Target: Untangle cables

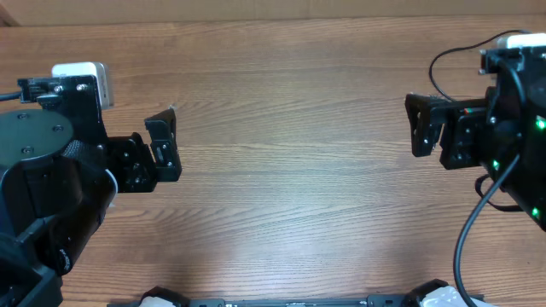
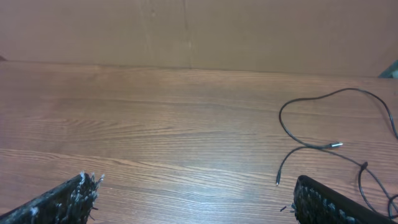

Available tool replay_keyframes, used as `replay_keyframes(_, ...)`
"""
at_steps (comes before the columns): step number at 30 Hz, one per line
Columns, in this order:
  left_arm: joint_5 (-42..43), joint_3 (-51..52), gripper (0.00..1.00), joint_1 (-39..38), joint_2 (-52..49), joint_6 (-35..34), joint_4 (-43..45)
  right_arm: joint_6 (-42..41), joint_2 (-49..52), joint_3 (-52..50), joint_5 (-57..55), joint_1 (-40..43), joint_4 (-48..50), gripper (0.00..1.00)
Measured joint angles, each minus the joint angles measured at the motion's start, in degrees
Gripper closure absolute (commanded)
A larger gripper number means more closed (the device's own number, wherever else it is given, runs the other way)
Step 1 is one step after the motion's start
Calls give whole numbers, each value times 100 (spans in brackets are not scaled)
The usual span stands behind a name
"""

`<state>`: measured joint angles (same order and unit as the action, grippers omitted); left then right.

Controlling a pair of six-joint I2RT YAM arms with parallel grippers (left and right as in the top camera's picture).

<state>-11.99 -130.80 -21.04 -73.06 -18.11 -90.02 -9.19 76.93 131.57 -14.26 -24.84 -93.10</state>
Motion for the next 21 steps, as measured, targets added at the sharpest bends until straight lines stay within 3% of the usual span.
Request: replay_keyframes(21, 68, 0, 0, 0, -85, -2, -20, -20, 70, 0, -33, 0, -61, 0)
